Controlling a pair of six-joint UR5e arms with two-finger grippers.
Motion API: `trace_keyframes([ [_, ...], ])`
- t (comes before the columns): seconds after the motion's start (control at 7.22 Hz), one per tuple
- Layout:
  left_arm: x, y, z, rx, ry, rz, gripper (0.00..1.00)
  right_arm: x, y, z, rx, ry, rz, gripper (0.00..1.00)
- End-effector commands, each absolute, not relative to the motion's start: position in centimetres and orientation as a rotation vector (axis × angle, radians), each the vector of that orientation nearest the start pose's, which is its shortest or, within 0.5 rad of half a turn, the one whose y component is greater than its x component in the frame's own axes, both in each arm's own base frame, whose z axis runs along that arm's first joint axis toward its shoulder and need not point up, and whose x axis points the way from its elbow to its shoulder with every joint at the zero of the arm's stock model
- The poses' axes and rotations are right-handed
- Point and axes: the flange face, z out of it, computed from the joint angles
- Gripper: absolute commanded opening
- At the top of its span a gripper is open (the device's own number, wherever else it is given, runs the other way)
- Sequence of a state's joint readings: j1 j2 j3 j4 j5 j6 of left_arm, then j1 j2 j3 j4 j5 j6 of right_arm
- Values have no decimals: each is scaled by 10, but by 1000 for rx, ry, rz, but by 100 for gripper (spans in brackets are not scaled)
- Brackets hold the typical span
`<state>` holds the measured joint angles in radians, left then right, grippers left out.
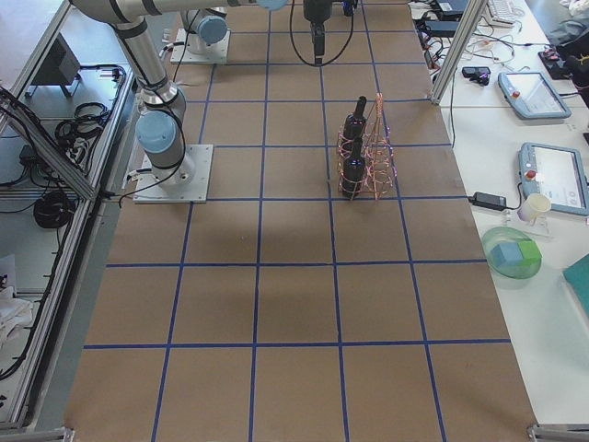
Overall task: Place wine into wine basket
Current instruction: 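Lift the bottle with the left gripper and carry it toward the table center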
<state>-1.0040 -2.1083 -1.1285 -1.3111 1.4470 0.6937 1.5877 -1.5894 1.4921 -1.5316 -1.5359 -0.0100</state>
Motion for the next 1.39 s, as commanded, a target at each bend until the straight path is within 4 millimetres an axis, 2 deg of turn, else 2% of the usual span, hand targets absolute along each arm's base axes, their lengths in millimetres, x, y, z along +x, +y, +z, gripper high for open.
trace_keyframes([
  [0.0,182,-675,441,192,3121,-272,0,145,-485,525,-42,3104,-69,100],
  [0.14,150,-662,445,97,3149,-242,0,145,-483,526,-39,3104,-69,100],
  [0.55,48,-635,462,-1,3171,-240,0,145,-481,526,-44,3107,-64,100],
  [0.83,-13,-598,468,-111,3192,-222,0,146,-480,524,-42,3107,-62,100],
  [1.11,-94,-566,469,-147,3210,-200,0,146,-480,525,-56,3105,-69,100],
  [1.25,-124,-554,463,-170,3219,-187,0,145,-479,524,-58,3108,-62,100],
])
